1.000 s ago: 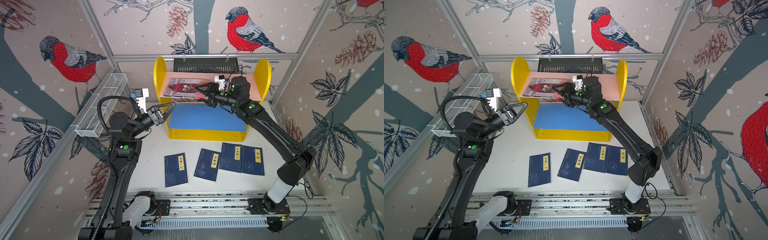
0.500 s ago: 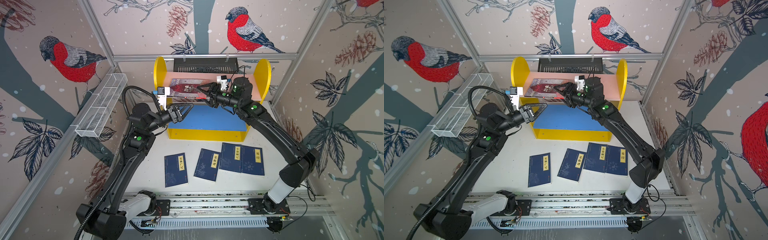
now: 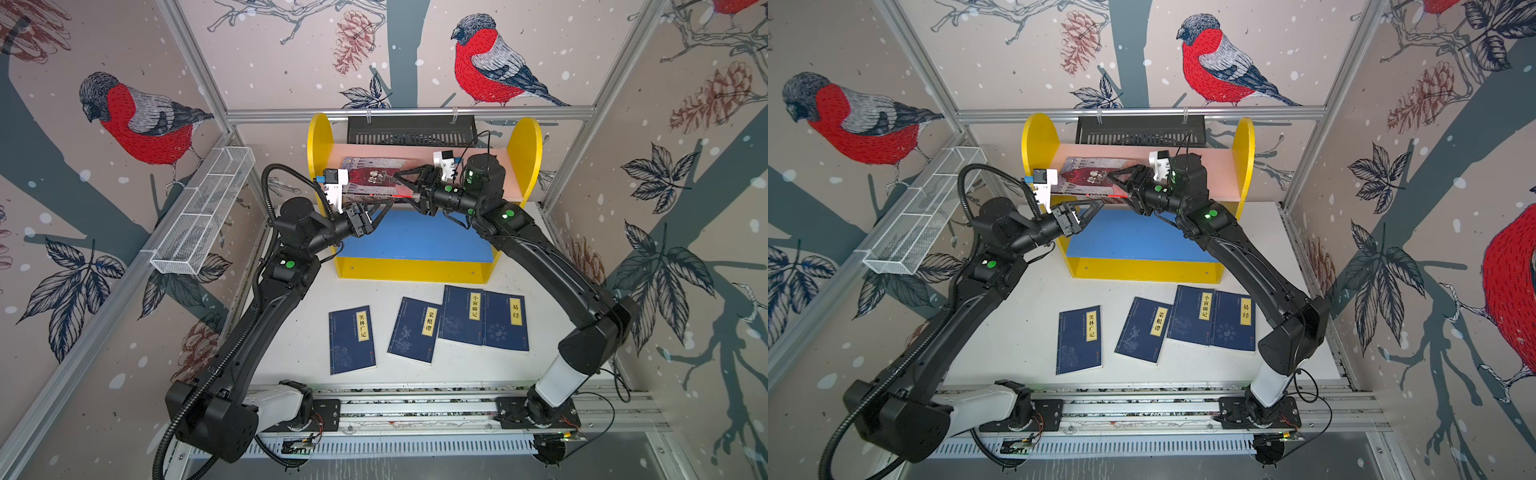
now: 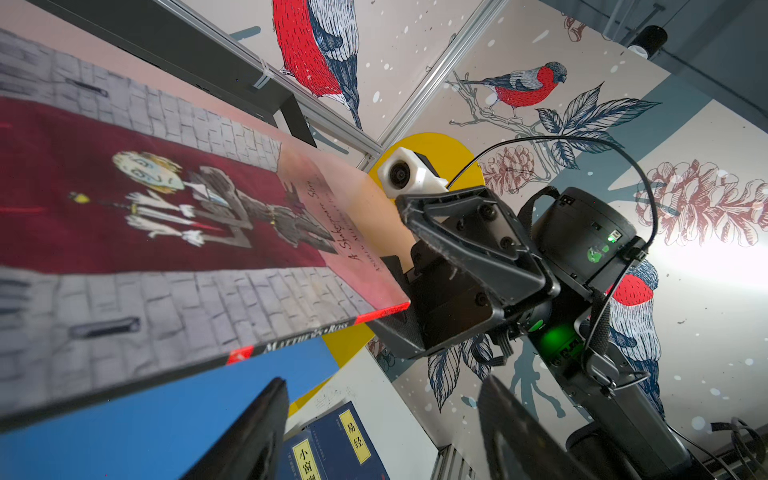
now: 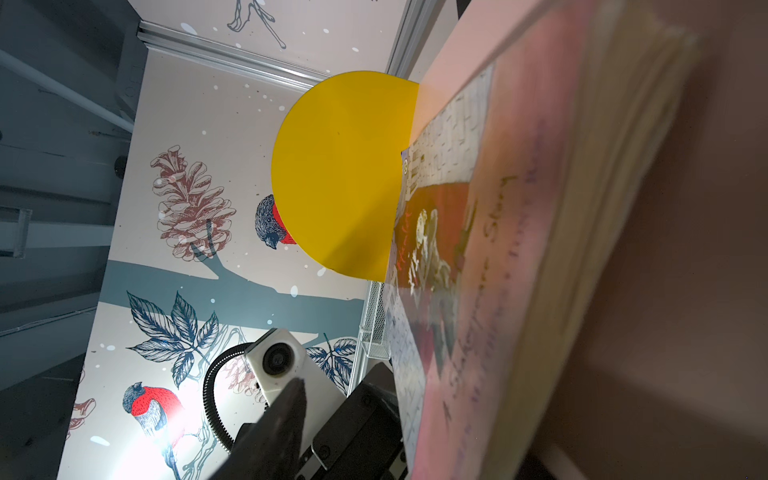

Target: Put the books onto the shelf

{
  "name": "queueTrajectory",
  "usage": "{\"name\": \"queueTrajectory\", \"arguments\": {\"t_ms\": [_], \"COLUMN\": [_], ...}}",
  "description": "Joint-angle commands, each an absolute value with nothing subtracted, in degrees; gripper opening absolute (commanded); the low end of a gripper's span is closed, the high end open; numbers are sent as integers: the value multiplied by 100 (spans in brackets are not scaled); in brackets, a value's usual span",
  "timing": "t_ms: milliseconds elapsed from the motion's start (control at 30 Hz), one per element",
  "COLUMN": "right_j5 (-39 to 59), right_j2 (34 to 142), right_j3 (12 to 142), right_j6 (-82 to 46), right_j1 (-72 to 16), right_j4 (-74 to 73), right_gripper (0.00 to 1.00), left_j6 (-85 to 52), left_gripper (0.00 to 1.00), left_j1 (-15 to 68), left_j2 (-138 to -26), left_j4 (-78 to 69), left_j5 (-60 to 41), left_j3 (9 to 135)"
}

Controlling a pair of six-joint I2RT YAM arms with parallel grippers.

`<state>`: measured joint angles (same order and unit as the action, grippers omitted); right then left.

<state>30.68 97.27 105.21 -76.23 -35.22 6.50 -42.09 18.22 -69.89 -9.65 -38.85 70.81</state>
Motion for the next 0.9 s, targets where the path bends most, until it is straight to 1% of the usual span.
{"name": "queueTrajectory", "arguments": {"t_ms": [0,33,100,167,200,233,300,400,533,867], "right_j5": [3069,3073,3075,3102,3115,3133,3171,3256,3264,3249], "right_j2": [9739,9728,9716,9721,9721,9720,9746,9806,9851,10119], "right_j3": [10520,10521,10529,10538,10538,10538,10563,10654,10722,11094], "right_j6": [-7508,-7497,-7470,-7442,-7436,-7406,-7376,-7312,-7318,-7400], "right_j1": [-3490,-3480,-3447,-3415,-3411,-3400,-3384,-3384,-3384,-3513], "right_j4": [1102,1135,1190,1222,1244,1256,1287,1358,1389,1389], "right_gripper": [49,44,39,25,21,20,13,10,10,10], "left_j6": [-4146,-4093,-3951,-3765,-3659,-3565,-3441,-3506,-3665,-3960], "left_gripper": [72,72,72,72,72,72,72,73,73,73], "left_j1": [1823,1826,1806,1776,1740,1700,1563,1134,703,572], "left_j2": [-6833,-6732,-6545,-6435,-6386,-6328,-6244,-6223,-6216,-6195], "left_j4": [-943,-861,-525,38,309,524,856,1127,1135,1043], "left_j5": [-3833,-3834,-3730,-3566,-3458,-3353,-3228,-3471,-3709,-3906], "left_j3": [7224,7273,7462,7845,8056,8229,8544,8936,9123,8966]}}
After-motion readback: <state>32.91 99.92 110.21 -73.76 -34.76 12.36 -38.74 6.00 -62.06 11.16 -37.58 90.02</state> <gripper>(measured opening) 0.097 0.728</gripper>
